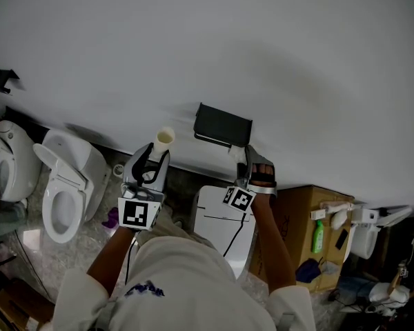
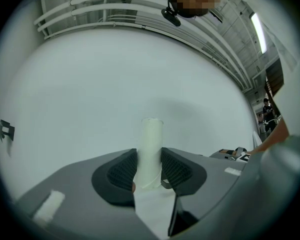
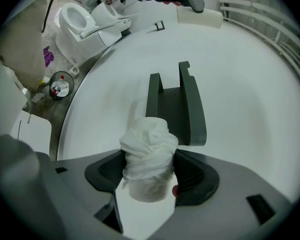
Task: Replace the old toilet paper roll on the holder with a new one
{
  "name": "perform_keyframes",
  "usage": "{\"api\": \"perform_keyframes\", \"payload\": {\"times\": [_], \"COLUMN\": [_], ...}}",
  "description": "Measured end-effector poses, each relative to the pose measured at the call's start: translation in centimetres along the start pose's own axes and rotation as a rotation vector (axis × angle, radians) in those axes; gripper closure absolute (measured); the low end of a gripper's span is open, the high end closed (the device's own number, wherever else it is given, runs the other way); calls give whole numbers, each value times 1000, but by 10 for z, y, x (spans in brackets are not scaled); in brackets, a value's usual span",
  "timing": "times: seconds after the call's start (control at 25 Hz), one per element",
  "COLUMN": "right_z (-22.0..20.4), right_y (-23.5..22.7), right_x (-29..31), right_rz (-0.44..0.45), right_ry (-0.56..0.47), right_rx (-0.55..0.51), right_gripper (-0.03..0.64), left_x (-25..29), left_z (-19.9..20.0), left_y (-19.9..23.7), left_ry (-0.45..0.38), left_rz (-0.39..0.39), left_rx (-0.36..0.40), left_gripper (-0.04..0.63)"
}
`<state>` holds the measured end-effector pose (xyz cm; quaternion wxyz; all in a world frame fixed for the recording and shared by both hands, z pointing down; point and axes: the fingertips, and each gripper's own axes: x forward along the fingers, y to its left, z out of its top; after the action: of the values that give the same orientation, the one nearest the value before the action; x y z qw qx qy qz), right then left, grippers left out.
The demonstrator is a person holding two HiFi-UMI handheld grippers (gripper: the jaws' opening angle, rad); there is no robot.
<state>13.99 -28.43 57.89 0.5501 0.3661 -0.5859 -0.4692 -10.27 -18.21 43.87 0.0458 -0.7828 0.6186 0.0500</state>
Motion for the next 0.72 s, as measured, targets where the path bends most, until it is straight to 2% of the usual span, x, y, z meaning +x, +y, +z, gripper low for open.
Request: {"api": "perform_keyframes", "payload": {"times": [0.36, 0.72], "right_z": [10, 25], "right_y": [0, 1], "right_x": [2, 2], "right_rz": [3, 3], "right_ry": [-14, -34], "right_rx": [-5, -6], "right_gripper": [321, 319], "left_x": [-2, 1], "left_z": [-5, -7], "left_y": [-1, -2], "left_ry": [24, 22], "left_rz": [-14, -13], "left_rx": [39, 29], "left_gripper": [440, 439]}}
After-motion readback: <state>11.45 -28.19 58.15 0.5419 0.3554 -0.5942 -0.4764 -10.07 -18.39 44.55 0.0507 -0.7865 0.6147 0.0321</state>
